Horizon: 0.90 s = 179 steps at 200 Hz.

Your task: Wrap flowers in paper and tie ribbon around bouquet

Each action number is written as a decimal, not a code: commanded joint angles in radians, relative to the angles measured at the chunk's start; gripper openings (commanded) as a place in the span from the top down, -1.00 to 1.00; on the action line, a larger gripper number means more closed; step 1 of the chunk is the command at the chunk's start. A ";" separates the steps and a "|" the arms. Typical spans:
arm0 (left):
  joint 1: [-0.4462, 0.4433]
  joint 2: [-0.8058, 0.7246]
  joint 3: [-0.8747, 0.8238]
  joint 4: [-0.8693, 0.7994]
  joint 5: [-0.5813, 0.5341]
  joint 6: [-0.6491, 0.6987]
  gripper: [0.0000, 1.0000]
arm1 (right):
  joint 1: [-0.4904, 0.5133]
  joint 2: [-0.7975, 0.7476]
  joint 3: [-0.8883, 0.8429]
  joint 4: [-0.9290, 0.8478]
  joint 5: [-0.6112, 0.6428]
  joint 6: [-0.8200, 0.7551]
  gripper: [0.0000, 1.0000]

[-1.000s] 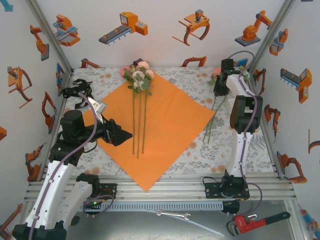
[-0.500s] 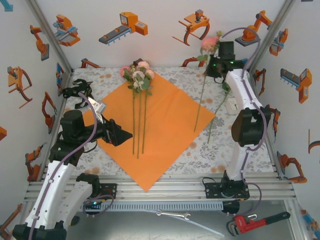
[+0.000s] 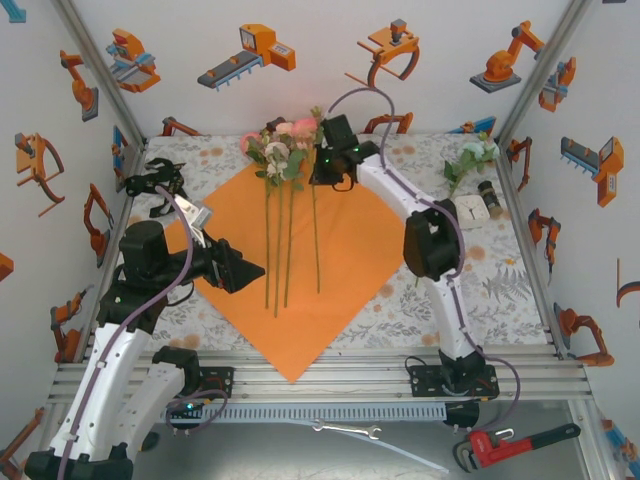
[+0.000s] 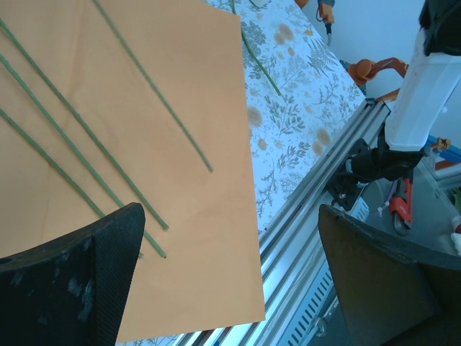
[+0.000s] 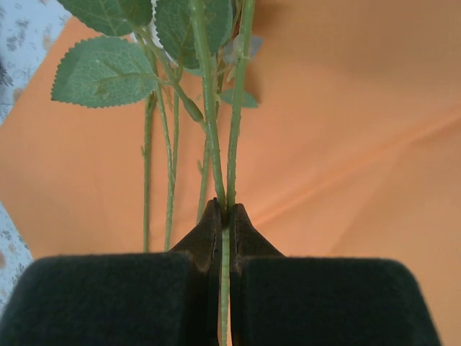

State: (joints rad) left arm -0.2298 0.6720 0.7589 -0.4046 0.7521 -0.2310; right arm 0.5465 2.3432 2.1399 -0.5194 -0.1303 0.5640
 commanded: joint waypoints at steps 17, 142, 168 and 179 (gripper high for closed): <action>-0.005 0.000 0.002 0.004 0.016 0.013 -0.94 | 0.024 0.052 0.023 0.121 0.029 0.143 1.00; -0.006 -0.003 0.002 0.003 0.014 0.013 -0.94 | 0.043 0.079 -0.122 0.168 -0.004 0.145 0.44; -0.005 0.000 0.002 0.003 0.014 0.013 -0.94 | 0.040 0.041 -0.136 0.156 0.024 0.121 0.29; -0.006 0.002 0.002 0.003 0.015 0.013 -0.94 | 0.036 0.022 -0.137 0.146 0.033 0.106 0.26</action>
State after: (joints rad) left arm -0.2298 0.6731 0.7589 -0.4046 0.7521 -0.2310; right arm 0.5797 2.4264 2.0129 -0.3721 -0.1196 0.7029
